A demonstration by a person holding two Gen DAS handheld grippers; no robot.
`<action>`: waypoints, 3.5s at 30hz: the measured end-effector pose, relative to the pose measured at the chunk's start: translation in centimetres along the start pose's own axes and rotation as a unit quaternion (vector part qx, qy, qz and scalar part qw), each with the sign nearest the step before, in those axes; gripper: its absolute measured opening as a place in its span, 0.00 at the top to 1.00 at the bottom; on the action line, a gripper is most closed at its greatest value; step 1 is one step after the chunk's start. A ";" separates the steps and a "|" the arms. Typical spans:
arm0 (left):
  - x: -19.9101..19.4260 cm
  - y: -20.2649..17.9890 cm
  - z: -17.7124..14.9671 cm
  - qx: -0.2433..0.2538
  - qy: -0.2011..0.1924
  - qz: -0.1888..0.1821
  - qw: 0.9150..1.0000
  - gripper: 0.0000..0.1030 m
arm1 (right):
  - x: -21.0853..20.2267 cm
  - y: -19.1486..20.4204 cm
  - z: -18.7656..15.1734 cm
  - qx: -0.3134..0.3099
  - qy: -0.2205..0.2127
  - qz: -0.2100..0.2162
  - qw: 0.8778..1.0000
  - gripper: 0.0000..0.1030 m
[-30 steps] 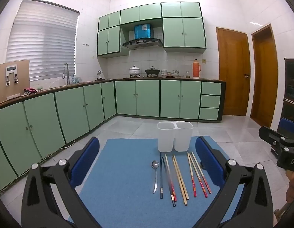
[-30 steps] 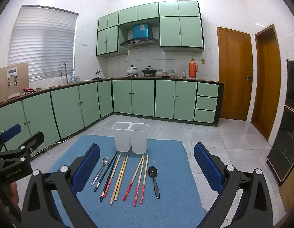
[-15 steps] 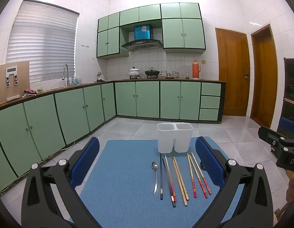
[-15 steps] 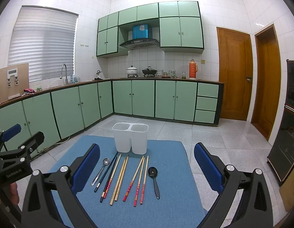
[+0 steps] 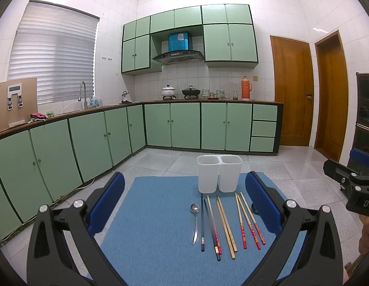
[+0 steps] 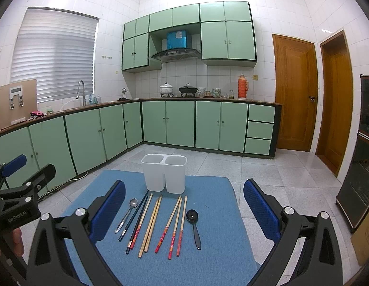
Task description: Organize utensils
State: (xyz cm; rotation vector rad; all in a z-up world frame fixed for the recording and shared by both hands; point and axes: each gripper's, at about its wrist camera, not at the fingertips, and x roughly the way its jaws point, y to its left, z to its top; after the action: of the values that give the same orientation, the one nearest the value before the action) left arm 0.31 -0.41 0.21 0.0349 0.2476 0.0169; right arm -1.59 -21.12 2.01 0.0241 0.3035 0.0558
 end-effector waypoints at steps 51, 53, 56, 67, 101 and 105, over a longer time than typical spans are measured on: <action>-0.2 0.0 0.1 0.000 0.001 0.000 1.000 0.05 | -0.2 0.6 0.1 0.001 0.004 -0.001 1.000 0.06; 0.0 0.1 -0.1 -0.001 0.004 0.001 1.000 0.05 | 0.2 0.5 0.1 0.002 0.006 -0.001 1.000 0.06; 0.7 0.5 -0.5 -0.002 0.010 0.004 1.000 0.05 | 1.6 0.2 -0.6 0.005 0.015 -0.001 1.000 0.06; 9.9 4.0 -2.2 -0.015 0.116 0.025 0.993 0.05 | 10.6 -2.5 -2.3 0.001 0.109 -0.008 0.994 0.12; 32.2 1.3 -10.9 -0.006 0.365 -0.025 0.930 0.28 | 33.1 -4.4 -11.0 0.003 0.374 0.058 0.925 0.63; 32.9 1.1 -11.4 -0.011 0.375 -0.033 0.927 0.34 | 33.4 -4.0 -11.2 -0.004 0.375 0.061 0.925 0.66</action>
State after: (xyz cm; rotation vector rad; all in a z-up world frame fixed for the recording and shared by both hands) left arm 29.36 1.76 -18.82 -0.0049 1.0163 -0.0352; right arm 27.03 -23.01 -18.76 0.0125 1.0717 0.1905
